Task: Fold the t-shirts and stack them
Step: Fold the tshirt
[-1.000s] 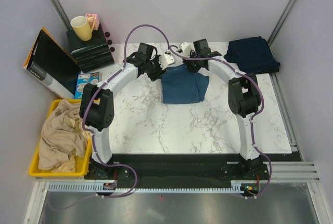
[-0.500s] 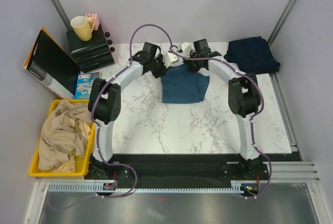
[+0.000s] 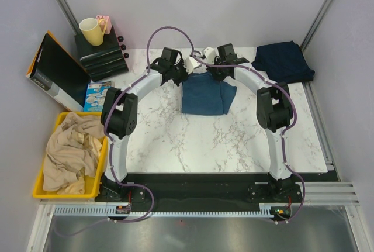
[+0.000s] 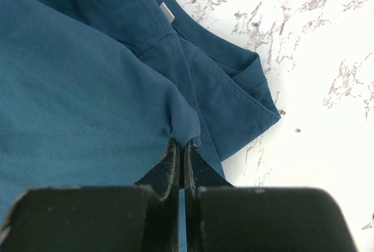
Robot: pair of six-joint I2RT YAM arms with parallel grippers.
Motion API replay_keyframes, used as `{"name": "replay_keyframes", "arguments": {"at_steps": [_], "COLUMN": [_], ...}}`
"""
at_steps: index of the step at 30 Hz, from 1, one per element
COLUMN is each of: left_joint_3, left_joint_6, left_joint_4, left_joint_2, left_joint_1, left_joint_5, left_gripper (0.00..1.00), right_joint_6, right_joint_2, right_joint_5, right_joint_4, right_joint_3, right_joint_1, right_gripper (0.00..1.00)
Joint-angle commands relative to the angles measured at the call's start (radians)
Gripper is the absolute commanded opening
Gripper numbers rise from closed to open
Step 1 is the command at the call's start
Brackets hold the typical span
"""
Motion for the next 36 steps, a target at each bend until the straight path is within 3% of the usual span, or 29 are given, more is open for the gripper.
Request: {"name": "replay_keyframes", "arguments": {"at_steps": [1,18,28,30,31,32,34,35,36], "left_joint_3": [0.031,0.022,0.037,0.050,0.053,0.062,0.065,0.057,0.054], "left_joint_6": [-0.068,-0.068,-0.034,-0.029,-0.028,-0.026,-0.020,-0.019,-0.014], "left_joint_4": [0.082,0.185,0.247,0.260,0.263,0.266,0.276,0.286,0.299], "left_joint_2": [-0.063,-0.065,0.001,0.024,0.052,0.064,0.087,0.101,0.109], "left_joint_1": [-0.008,-0.031,-0.040,-0.043,-0.048,-0.050,-0.060,-0.062,-0.066], "left_joint_5": [0.025,0.059,0.026,0.004,-0.023,-0.040,-0.092,-0.119,-0.142], "left_gripper": [0.02,0.02,0.04,0.24,0.35,0.56,0.69,0.79,0.82], "right_joint_6": [0.014,0.016,0.019,0.018,0.018,0.018,0.018,0.018,0.022], "right_joint_2": [-0.029,-0.057,-0.051,-0.045,-0.040,-0.029,-0.012,0.006,0.012], "right_joint_5": [0.027,0.124,0.279,0.302,0.323,0.337,0.377,0.394,0.406], "right_joint_4": [0.036,0.034,0.071,0.092,0.096,0.102,0.126,0.129,0.134], "right_joint_3": [0.039,0.085,0.094,0.082,0.071,0.064,0.047,0.047,0.048], "right_joint_1": [-0.001,-0.004,-0.007,-0.009,-0.007,-0.007,-0.007,-0.007,-0.007], "right_gripper": [0.00,0.00,0.00,0.02,0.16,0.26,0.48,0.51,0.53]}}
